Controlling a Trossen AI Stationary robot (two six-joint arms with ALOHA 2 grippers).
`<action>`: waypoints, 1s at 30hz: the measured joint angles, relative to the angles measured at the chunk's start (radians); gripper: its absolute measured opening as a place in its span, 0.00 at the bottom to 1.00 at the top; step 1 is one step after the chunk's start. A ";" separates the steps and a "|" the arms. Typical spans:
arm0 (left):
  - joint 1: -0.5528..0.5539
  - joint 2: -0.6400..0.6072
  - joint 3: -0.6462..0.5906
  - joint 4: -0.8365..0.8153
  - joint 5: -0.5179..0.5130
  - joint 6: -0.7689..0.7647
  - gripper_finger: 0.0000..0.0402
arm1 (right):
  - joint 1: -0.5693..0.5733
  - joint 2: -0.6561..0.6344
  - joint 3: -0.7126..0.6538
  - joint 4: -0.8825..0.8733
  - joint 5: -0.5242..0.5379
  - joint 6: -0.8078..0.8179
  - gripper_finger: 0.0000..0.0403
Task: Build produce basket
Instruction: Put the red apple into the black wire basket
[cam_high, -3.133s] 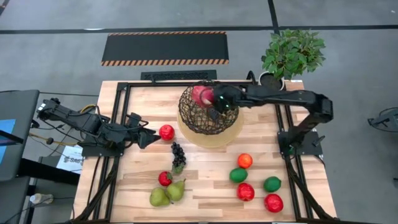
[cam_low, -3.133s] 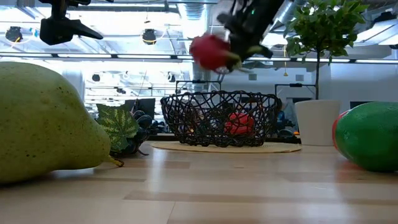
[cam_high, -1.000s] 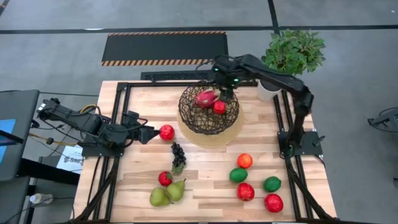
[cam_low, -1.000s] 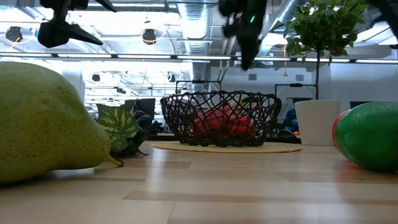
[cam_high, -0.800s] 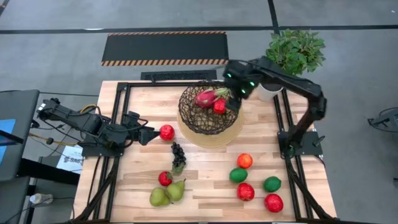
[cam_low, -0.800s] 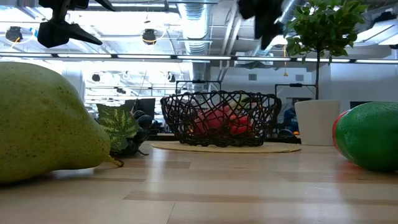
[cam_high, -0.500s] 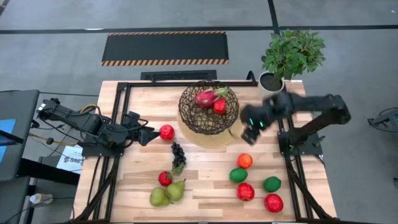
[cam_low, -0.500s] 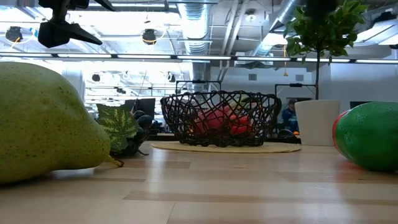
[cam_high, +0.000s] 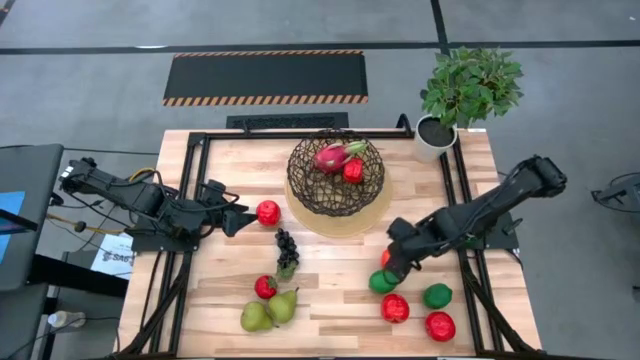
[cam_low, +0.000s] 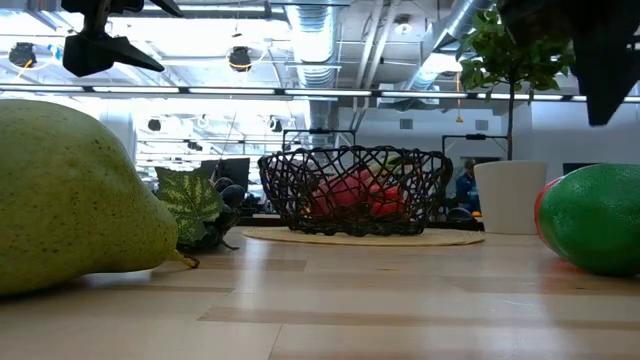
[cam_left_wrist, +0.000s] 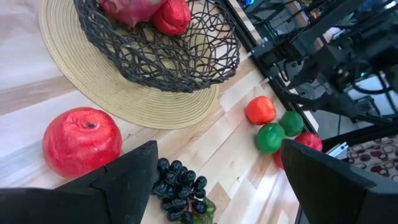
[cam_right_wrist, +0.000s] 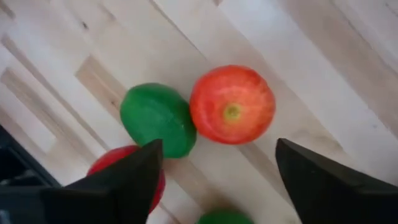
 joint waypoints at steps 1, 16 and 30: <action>0.000 0.000 0.000 0.000 0.000 0.000 0.81 | -0.001 0.015 0.000 0.000 -0.001 -0.012 0.89; 0.000 0.000 0.000 0.000 0.000 -0.015 0.81 | -0.053 0.243 -0.001 0.019 -0.007 -0.191 0.93; 0.000 0.000 0.000 0.000 -0.008 -0.025 0.81 | -0.106 0.292 -0.001 0.046 0.022 -0.311 0.91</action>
